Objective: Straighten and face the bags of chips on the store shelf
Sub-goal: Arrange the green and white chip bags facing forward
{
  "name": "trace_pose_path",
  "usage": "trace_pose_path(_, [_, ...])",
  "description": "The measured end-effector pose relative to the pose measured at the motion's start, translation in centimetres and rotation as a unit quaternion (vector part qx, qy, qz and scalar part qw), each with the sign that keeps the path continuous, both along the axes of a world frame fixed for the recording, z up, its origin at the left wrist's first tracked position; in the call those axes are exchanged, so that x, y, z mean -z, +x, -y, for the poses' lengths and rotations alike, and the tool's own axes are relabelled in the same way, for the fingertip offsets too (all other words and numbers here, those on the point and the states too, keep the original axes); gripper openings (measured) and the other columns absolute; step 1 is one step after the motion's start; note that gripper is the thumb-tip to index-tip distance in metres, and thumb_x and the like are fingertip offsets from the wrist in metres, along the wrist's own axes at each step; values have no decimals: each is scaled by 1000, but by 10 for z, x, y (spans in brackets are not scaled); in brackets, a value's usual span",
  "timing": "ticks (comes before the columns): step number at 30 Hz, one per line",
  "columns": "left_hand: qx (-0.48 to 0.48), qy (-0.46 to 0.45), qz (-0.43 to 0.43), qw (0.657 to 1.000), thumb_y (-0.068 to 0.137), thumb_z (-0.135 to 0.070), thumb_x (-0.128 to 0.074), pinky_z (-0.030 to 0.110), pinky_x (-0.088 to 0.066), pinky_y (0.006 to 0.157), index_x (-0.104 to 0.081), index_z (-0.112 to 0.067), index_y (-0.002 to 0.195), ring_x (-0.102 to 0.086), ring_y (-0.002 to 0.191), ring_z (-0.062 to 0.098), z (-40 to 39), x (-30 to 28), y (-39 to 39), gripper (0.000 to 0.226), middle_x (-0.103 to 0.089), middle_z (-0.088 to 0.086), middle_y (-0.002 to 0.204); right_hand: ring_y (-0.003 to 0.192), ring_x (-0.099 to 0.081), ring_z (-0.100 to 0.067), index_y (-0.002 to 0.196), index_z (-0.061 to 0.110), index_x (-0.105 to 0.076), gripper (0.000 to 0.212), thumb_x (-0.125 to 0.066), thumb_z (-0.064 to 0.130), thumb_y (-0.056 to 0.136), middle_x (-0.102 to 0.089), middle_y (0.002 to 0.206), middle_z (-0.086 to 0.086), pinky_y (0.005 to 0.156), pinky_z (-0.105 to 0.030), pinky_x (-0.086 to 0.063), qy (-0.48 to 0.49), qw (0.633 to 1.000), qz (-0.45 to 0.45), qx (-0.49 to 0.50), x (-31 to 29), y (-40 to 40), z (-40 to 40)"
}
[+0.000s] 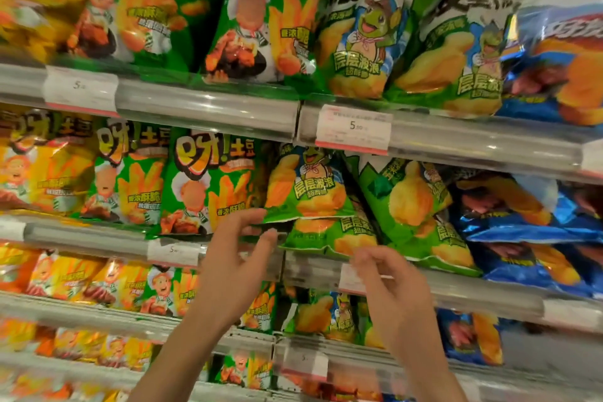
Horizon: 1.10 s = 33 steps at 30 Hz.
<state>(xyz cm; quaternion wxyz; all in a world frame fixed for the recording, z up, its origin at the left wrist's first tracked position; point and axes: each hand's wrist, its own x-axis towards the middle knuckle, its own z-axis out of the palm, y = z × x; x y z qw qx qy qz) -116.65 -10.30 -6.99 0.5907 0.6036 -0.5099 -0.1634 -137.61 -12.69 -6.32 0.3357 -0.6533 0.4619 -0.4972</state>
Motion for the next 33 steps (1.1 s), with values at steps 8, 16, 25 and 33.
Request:
trace_pose_path(8, [20, 18, 102, 994, 100, -36, -54, 40, -27, 120, -37, -30, 147, -25, 147, 8, 41, -17, -3, 51, -31, -6, 158, 124, -51, -18, 140, 23, -50, 54, -53, 53, 95, -54, 130, 2, 104, -40, -45, -132, 968, -188, 101, -35, 40, 54])
trace_pose_path(16, [69, -2, 55, 996, 99, -51, -48, 39, -42, 111, -43, -39, 143, -46, 133, 0, 43, -22, 18, 46, -50, -17, 143, 107, -63, -31, 143, 16, -41, 70, -55, 61, 91, -68, 116, -7, 82, -41, -54, -114, 946, -268, 143, -49, 70, 81])
trace_pose_path(25, [58, -7, -8, 998, 102, -42, -46, 10, -41, 96, -49, -34, 141, -50, 111, -19, 29, -40, 36, 40, -55, -23, 129, 76, -50, 7, 135, 23, -56, 47, -64, 44, 93, -57, 91, 18, 75, -26, -41, -67, 992, -68, 88, -63, 55, 79])
trace_pose_path(33, [56, 37, -26, 997, 100, -41, -52, 18, -41, 93, -49, -29, 140, -53, 117, 5, 34, -56, 37, 42, -56, -10, 133, 94, -56, 5, 131, 23, -61, 41, -66, 39, 93, -63, 102, 18, 84, -27, -44, -82, 993, 25, 77, -57, 43, 75])
